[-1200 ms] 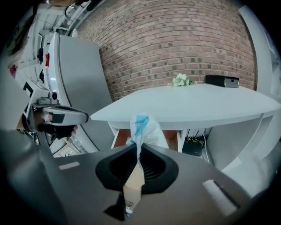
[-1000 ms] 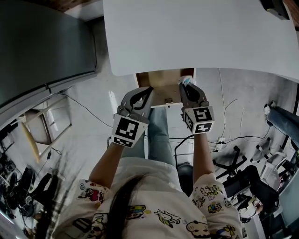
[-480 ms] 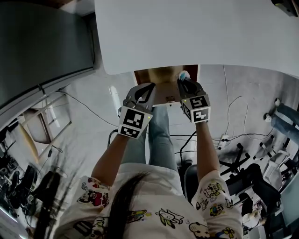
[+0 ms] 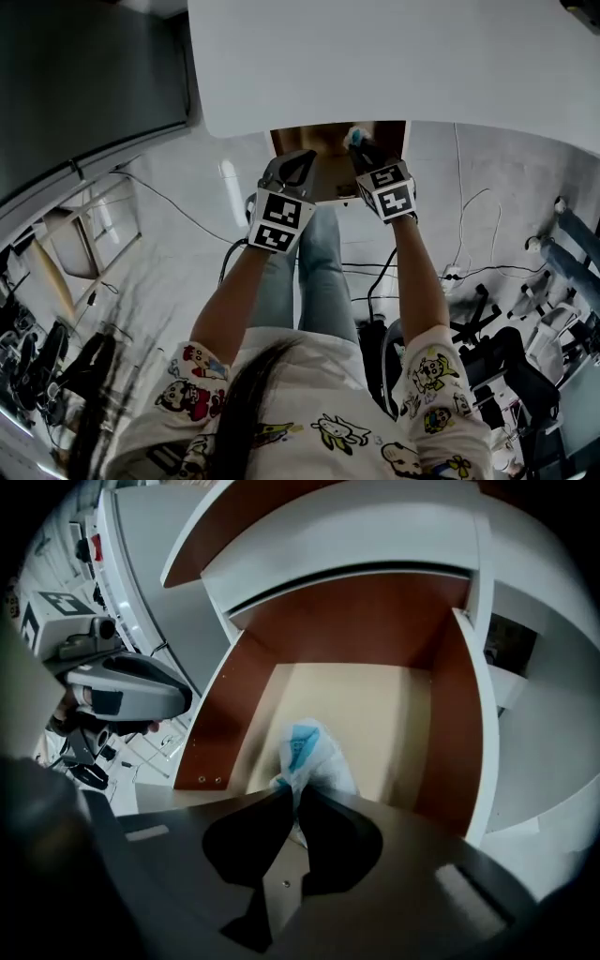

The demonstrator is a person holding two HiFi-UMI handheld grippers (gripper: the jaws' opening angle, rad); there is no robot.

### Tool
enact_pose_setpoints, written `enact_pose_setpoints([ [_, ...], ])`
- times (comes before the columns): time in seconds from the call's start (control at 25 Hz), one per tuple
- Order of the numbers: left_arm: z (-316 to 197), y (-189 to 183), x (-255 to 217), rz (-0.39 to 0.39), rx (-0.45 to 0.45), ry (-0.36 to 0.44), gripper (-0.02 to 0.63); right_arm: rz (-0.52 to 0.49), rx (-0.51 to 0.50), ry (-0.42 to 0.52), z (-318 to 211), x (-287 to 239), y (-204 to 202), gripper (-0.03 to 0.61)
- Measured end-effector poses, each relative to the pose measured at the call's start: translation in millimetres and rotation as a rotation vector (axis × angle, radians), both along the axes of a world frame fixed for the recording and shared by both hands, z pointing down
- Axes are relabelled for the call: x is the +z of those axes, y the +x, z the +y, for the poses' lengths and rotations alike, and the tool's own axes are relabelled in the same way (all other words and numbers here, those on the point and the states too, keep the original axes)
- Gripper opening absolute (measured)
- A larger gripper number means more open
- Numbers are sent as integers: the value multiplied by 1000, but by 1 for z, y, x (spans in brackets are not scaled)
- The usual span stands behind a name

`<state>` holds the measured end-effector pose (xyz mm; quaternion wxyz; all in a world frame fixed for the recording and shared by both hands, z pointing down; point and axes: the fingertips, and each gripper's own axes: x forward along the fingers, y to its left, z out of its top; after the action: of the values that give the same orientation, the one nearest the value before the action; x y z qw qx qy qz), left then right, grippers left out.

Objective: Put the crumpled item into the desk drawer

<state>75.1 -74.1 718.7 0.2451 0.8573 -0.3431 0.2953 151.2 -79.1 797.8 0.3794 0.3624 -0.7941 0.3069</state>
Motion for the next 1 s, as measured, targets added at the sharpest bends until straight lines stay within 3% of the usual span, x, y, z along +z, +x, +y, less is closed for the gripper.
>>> enact_pose_setpoints([
  [0.48,6,-2,28,-9,-25,-61,0,22,-129,-182,8,32,-16,38],
  [0.68,13,2,26,-4,-27,-71,0,12,-129,-272,21,42,-14,46],
  [1.0,18,1,22,-6,-34,-62,0,22,-130,-330,32,47,-7,79],
])
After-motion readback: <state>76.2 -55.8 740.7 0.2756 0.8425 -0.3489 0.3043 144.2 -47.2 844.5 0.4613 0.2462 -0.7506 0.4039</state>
